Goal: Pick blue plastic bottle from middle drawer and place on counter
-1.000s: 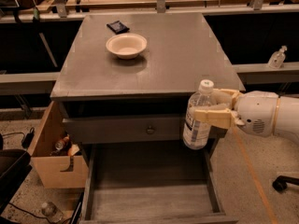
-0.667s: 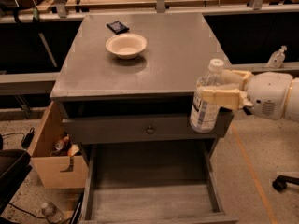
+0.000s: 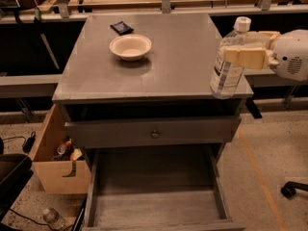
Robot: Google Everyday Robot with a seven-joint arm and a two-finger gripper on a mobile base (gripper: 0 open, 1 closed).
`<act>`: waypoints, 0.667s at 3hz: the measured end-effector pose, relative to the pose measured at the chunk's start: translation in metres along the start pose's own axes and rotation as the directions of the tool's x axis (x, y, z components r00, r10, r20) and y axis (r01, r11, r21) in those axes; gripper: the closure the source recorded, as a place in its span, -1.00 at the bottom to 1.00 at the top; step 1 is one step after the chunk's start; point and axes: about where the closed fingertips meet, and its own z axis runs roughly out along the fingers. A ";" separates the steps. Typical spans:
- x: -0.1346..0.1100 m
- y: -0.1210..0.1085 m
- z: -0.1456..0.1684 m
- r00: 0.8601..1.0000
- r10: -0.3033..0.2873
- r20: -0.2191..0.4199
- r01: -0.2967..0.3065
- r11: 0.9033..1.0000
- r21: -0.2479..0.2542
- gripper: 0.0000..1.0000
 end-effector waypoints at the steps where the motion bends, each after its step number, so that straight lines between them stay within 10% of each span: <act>1: -0.007 -0.050 0.007 0.999 -0.025 0.028 0.024 0.999 0.036 1.00; 2: -0.002 -0.104 0.025 0.999 -0.012 0.049 0.009 0.998 0.060 1.00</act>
Offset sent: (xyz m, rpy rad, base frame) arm 0.1369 -0.0809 -0.0005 0.0345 -0.0598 -0.0931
